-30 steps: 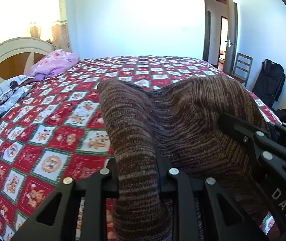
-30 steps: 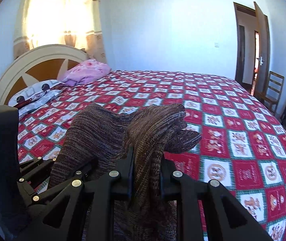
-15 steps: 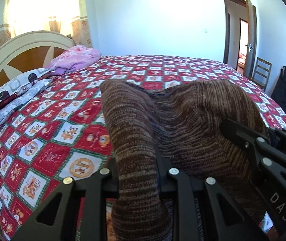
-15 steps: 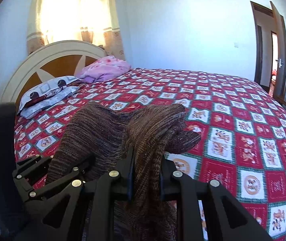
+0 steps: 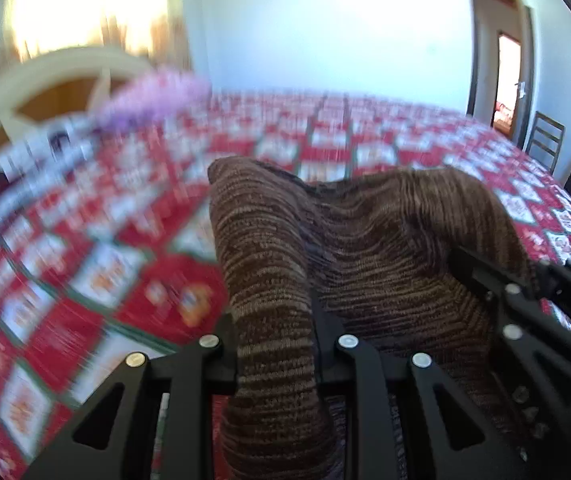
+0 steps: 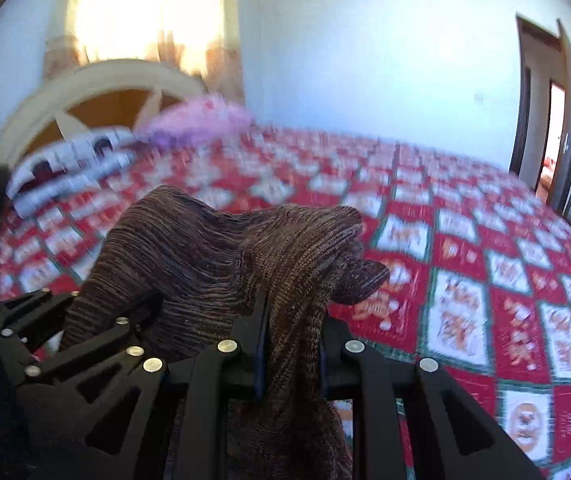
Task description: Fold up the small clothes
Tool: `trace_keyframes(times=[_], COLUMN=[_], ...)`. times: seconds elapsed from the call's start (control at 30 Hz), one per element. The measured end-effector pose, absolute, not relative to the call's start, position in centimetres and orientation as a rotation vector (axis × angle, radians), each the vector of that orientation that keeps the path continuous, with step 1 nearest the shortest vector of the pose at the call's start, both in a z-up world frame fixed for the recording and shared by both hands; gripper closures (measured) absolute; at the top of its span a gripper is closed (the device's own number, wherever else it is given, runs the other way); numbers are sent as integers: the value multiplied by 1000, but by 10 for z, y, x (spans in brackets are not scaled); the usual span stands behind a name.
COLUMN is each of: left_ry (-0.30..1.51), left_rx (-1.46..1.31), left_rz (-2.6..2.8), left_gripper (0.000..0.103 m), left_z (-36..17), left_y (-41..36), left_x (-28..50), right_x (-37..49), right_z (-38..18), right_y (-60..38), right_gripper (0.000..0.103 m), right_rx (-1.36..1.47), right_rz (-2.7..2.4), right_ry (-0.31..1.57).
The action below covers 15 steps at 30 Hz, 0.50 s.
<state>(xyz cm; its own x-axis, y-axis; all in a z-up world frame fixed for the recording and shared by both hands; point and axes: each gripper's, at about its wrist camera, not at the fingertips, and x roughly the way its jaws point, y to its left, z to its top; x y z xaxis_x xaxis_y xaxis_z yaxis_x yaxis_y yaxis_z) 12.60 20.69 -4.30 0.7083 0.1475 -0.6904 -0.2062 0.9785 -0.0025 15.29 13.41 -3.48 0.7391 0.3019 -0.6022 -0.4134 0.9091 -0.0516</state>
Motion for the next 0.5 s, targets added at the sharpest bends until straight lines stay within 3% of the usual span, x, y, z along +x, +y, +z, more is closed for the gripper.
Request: trace_keyframes(times=[0.13, 0.2, 0.27, 0.5], left_ry=[835, 845, 836, 826], left_rx=[-223, -260, -265, -413], left_rz=[179, 167, 149, -46], left_gripper=[65, 52, 49, 38], left_z=[-63, -61, -55, -56], left_y=[232, 244, 251, 265], left_x=[131, 125, 112, 57], right_x=[184, 189, 192, 150], right_z=[-77, -73, -73, -71], right_y=[139, 129, 119, 50], right_gripper=[80, 64, 48, 34], right_rx=[-239, -178, -164, 183], right_rz=[371, 382, 372, 506], right_ry=[765, 784, 809, 916])
